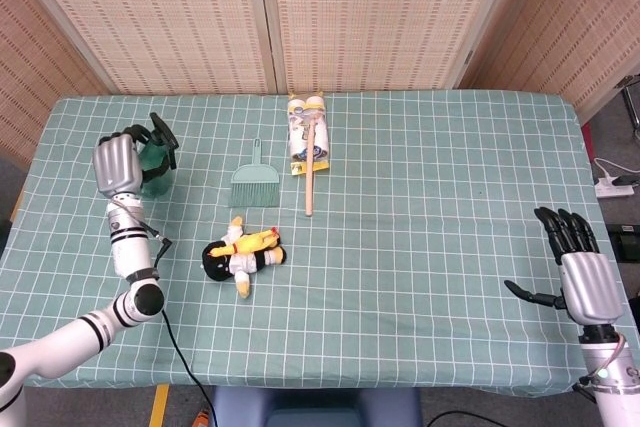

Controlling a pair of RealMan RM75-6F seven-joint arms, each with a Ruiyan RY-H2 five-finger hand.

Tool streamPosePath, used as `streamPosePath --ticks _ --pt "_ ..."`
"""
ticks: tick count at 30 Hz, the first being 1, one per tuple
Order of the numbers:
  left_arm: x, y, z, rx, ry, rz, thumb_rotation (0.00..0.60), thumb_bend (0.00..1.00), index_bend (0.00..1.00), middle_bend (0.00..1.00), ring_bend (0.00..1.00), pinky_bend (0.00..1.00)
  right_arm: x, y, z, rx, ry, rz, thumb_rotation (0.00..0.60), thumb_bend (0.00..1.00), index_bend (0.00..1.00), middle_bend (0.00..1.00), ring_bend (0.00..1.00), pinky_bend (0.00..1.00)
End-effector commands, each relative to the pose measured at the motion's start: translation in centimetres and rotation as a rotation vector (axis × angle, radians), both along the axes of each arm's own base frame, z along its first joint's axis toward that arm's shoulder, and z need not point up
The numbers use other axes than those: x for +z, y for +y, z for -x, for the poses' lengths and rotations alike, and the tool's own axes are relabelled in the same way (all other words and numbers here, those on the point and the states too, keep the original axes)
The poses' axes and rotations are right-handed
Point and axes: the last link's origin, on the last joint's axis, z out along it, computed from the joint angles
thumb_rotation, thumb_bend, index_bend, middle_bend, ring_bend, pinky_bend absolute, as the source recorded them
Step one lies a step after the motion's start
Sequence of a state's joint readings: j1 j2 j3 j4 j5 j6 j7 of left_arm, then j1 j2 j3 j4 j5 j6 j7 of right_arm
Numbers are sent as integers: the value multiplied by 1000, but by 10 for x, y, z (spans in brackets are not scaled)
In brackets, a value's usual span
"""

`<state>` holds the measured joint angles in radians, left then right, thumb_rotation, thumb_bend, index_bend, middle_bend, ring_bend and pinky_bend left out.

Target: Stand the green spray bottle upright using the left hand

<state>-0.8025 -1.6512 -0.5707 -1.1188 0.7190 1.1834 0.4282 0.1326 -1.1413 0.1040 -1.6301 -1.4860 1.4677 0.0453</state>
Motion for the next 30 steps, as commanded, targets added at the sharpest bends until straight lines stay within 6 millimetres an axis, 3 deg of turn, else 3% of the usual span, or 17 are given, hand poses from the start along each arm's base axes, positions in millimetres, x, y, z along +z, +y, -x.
streamPosePath --ticks 1,8,20,30 --pt "0 -1 -5 45 -160 18 600 390 770 473 367 306 -1 0 0 -2 5 4 600 0 45 66 0 0" --pt "-4 1 -10 39 -262 -9 600 389 756 478 370 290 -1 -2 0 -10 5 3 600 0 45 65 0 0" --pt "23 13 -32 -42 -433 -136 600 389 739 463 370 237 -2 -3 0 -20 15 2 600 0 45 65 0 0" --pt "6 15 -14 -10 -540 -136 600 385 727 462 370 208 -4 -4 0 -38 32 0 600 0 45 65 0 0"
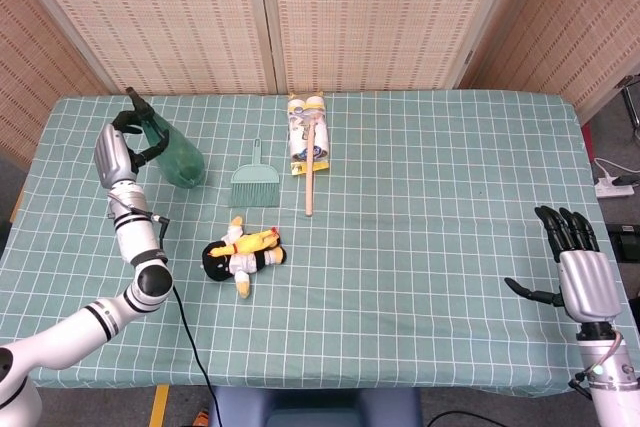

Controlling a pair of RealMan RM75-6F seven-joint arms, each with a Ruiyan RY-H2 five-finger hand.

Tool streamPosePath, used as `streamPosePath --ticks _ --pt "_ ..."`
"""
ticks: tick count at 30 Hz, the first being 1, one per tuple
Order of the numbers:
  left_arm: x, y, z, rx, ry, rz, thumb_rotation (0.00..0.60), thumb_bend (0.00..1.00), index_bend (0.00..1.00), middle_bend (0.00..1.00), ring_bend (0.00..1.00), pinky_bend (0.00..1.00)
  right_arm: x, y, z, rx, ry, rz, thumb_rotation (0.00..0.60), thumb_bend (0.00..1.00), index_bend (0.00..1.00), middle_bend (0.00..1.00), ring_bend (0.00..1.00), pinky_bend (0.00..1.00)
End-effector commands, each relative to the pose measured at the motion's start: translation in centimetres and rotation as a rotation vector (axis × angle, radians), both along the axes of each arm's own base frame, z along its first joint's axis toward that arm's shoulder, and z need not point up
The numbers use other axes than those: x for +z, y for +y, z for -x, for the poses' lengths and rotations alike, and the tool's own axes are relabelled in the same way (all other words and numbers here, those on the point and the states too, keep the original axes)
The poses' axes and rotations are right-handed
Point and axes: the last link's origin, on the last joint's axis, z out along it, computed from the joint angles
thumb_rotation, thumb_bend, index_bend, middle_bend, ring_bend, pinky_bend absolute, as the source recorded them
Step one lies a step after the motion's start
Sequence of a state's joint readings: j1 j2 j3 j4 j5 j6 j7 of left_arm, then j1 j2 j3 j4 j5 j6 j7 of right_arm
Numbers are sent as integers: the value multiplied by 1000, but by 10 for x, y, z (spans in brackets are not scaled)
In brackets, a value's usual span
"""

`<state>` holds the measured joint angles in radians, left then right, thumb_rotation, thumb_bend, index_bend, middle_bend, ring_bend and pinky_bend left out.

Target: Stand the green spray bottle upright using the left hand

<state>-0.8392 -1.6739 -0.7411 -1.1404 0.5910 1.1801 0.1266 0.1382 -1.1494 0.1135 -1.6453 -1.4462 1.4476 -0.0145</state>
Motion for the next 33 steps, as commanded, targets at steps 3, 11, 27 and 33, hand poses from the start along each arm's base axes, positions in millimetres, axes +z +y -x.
streamPosePath --ticks 3,11,27,33 --pt "-11 1 11 -10 -16 -6 600 385 720 462 365 197 -1 -1 0 -14 8 1 600 0 45 65 0 0" --pt "-17 5 23 -27 13 -17 600 385 717 452 355 183 -2 -1 0 -52 -8 -17 600 0 45 65 0 0" --pt "-21 2 39 -49 24 -43 600 385 702 452 355 175 -2 -4 -2 -74 -9 -26 600 0 48 66 0 0" --pt "-28 0 43 -39 26 -20 600 383 700 451 354 175 -3 -4 -2 -80 -13 -31 600 0 51 65 0 0"
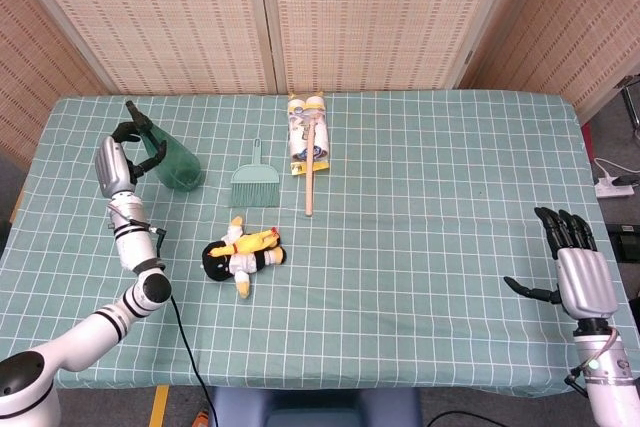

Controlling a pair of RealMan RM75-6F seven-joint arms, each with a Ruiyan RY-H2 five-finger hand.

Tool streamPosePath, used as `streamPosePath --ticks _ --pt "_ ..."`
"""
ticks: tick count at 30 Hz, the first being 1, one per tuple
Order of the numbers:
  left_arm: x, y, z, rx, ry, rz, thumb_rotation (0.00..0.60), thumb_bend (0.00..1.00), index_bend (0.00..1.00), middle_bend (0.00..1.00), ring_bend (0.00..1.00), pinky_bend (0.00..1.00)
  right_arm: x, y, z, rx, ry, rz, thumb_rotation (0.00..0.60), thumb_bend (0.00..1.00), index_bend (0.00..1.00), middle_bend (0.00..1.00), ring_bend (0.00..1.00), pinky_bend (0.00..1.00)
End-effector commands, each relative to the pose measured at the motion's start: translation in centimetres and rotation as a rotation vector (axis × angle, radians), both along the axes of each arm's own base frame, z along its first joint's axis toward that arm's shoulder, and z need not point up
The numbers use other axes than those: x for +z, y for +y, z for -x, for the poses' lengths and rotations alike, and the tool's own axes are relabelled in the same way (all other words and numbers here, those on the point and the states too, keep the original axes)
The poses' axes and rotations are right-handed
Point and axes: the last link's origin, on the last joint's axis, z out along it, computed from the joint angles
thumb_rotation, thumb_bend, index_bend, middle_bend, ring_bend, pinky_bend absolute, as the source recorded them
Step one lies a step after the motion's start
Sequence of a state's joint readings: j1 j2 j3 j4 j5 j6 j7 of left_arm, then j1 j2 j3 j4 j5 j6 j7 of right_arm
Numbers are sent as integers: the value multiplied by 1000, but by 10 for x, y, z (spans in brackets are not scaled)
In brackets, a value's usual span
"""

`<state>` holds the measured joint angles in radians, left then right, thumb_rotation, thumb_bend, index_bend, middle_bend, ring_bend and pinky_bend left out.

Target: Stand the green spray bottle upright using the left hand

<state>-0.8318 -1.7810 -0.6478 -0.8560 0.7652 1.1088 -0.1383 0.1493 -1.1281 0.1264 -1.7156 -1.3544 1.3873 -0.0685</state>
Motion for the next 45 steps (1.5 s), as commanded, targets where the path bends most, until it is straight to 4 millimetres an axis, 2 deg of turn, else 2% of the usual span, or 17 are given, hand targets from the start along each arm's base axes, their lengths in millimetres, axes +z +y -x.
streamPosePath --ticks 1,5,8,11,15,21,26,32,45 --pt "-3 -1 2 8 2 10 600 382 700 450 354 175 0 0 -1 2 -4 -1 600 0 51 65 0 0" --pt "-6 -3 2 -2 -9 12 600 376 675 442 353 175 0 0 -1 2 -8 1 600 0 51 65 0 0" --pt "-5 -5 1 -24 -7 6 600 350 601 441 353 173 0 0 -1 8 -12 4 600 0 55 65 0 0" --pt "-5 -5 1 -32 -13 9 600 327 506 435 347 173 0 0 -1 9 -15 5 600 0 60 66 0 0" --pt "-5 -6 1 -36 -13 18 600 276 301 409 328 167 0 0 -1 11 -17 5 600 0 60 66 0 0" --pt "-8 -8 2 -43 1 41 600 238 152 384 303 163 1 0 -1 15 -23 7 600 0 61 65 0 0" --pt "-8 -9 2 -52 3 50 600 230 112 366 287 161 1 0 -1 16 -26 9 600 0 61 66 0 0" --pt "-8 -10 1 -63 7 65 600 204 2 317 236 148 1 0 -2 19 -29 10 600 0 63 65 0 0" --pt "-5 -15 3 -85 6 96 600 174 0 246 171 117 2 0 -2 29 -43 17 600 0 72 65 0 0"
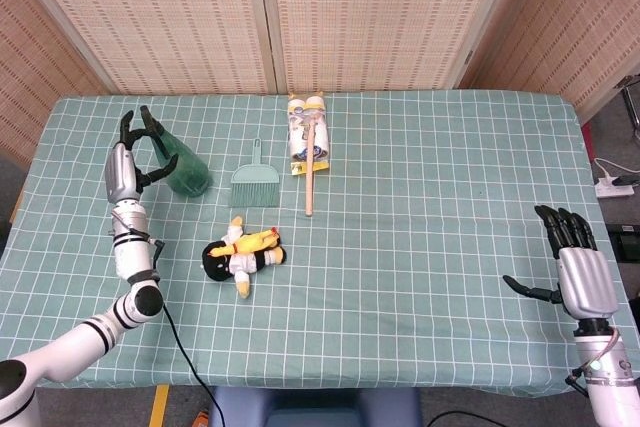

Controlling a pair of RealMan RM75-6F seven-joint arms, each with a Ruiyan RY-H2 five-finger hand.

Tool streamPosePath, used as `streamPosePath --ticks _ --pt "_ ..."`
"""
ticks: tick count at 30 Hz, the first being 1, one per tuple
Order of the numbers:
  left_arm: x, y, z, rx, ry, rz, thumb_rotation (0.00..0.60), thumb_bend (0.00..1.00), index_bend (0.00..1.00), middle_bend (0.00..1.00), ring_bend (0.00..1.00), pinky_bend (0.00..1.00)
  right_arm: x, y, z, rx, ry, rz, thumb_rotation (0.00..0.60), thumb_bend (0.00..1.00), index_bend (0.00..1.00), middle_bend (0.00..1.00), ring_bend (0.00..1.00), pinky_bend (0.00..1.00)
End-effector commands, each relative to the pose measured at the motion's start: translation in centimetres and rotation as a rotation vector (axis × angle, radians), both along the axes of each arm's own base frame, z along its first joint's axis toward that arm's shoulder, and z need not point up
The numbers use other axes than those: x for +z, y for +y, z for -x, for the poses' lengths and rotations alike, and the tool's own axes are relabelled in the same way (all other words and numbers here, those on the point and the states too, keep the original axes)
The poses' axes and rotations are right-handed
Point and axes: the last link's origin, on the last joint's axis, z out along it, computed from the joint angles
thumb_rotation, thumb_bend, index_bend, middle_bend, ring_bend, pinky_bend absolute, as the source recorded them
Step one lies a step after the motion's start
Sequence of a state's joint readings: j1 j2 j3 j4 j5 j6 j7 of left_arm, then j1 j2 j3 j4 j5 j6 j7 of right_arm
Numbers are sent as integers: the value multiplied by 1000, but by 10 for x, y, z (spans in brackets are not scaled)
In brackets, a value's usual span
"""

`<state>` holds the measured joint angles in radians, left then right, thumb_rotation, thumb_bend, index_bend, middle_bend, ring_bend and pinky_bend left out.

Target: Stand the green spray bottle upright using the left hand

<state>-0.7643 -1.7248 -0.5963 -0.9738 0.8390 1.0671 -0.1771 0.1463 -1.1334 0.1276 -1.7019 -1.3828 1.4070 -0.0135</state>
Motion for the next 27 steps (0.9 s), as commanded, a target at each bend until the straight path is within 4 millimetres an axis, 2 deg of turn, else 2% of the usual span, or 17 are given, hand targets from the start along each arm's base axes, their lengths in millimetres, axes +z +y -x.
streamPosePath --ticks 1,6,10,15,19,23,27 --pt "0 -3 2 -12 0 15 600 171 0 239 165 114 0 0 0 2 -2 0 600 0 72 66 0 0" --pt "8 -11 7 -40 4 22 600 169 0 216 144 114 0 1 -1 11 -14 1 600 0 72 65 0 0" --pt "22 -22 15 -39 23 8 600 167 0 214 142 115 0 1 -1 22 -26 -2 600 0 72 65 0 0" --pt "48 -53 38 13 56 -6 600 170 12 211 140 131 2 3 -1 34 -56 -12 600 0 72 65 0 0" --pt "69 -100 59 78 150 61 600 230 163 201 127 173 4 5 2 29 -66 -30 600 0 72 66 0 0" --pt "93 -172 74 101 358 235 600 257 275 222 151 196 6 9 6 3 -57 -54 600 0 81 65 0 0" --pt "102 -228 84 89 504 383 600 257 385 227 133 226 5 12 7 -40 -38 -88 600 0 93 65 0 0"
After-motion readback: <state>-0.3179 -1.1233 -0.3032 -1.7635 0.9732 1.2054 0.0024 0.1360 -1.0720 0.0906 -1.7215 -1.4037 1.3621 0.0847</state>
